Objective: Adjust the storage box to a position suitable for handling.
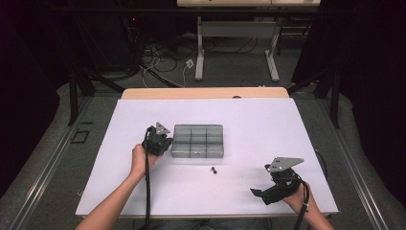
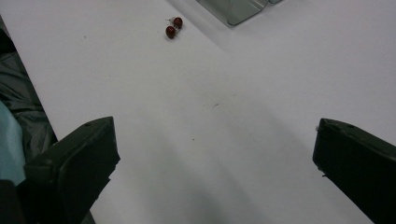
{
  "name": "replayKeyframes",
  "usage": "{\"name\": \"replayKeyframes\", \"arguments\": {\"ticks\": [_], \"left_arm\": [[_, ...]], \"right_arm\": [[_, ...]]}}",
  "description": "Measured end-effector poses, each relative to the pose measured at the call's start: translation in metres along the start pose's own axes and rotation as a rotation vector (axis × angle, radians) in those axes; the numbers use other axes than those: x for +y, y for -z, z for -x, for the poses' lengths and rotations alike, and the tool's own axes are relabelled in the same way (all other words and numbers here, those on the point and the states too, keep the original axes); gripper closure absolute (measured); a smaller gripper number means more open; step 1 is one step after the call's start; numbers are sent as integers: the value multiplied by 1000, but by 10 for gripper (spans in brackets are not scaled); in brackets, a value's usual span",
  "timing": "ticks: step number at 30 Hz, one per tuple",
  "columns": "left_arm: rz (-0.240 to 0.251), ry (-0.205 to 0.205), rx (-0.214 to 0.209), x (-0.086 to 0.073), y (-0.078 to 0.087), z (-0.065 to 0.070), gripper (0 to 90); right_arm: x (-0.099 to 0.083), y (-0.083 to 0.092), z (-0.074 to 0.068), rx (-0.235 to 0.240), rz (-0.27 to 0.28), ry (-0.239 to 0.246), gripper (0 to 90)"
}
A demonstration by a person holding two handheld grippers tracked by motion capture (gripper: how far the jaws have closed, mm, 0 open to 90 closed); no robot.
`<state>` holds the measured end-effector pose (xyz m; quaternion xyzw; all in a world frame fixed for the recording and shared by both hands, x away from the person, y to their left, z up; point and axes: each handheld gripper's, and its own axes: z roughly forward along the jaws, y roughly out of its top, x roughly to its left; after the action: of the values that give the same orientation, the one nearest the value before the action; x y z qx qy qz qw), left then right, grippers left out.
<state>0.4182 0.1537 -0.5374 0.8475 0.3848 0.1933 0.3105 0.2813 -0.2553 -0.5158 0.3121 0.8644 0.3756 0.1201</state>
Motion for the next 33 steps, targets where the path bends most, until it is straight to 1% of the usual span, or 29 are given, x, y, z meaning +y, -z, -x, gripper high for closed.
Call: {"name": "replayKeyframes", "arguments": {"ticks": [2,3,5,7,8,9,10,11,12,15,16,18,20,22,24,26,27,28,29,30,31,32,33], "left_arm": [[14,2,9,2,-2,2,899],[4,-7,1,3,-2,3,899],[15,-4,2,4,-4,6,899],[12,-10,-1,6,-5,7,899],[8,-14,-7,6,-5,8,899],[10,-20,-1,7,-5,9,899],[11,-22,-3,7,-6,9,899],[11,-13,-6,7,-6,11,899],[8,-20,-7,8,-6,11,899],[16,-11,-14,8,-7,12,898],[24,-9,-7,8,-8,13,899],[17,-19,-15,9,-8,13,898],[26,-17,-16,9,-9,15,899],[30,-9,-23,10,-10,16,899],[32,-19,-25,10,-10,16,898],[33,-19,-26,10,-10,16,898],[37,-16,-22,10,-10,16,892],[35,-17,-18,10,-10,15,867],[34,-10,-27,9,-9,14,841],[38,-14,-30,9,-7,13,818],[38,-7,-28,8,-5,12,783],[39,-1,-38,7,-2,10,734],[40,-1,-39,6,1,9,718]], "right_arm": [[0,0,0,3,0,-2,0],[0,-1,0,4,-1,-3,0],[0,-1,0,5,-3,3,0],[0,-1,-1,7,-4,-1,0],[0,-1,0,7,-3,5,0],[0,-1,0,7,-4,0,0],[0,-1,0,6,-3,4,0],[0,-1,0,4,-4,-2,0],[0,-1,0,4,-4,-1,0],[0,-1,0,3,-4,1,0],[0,-1,0,5,-4,0,0],[0,-1,0,5,-5,0,0],[0,-1,0,6,-3,7,0],[0,-1,0,3,-4,1,0],[0,-1,0,2,-5,1,0],[0,-1,0,3,-4,1,0],[0,-1,0,2,-5,2,0],[0,-1,0,2,-5,2,0],[0,0,0,5,-3,6,0],[0,0,0,5,-2,5,0],[0,0,0,7,-1,9,0],[0,0,-1,6,-3,-1,0],[0,0,-1,7,-2,2,0]]}}
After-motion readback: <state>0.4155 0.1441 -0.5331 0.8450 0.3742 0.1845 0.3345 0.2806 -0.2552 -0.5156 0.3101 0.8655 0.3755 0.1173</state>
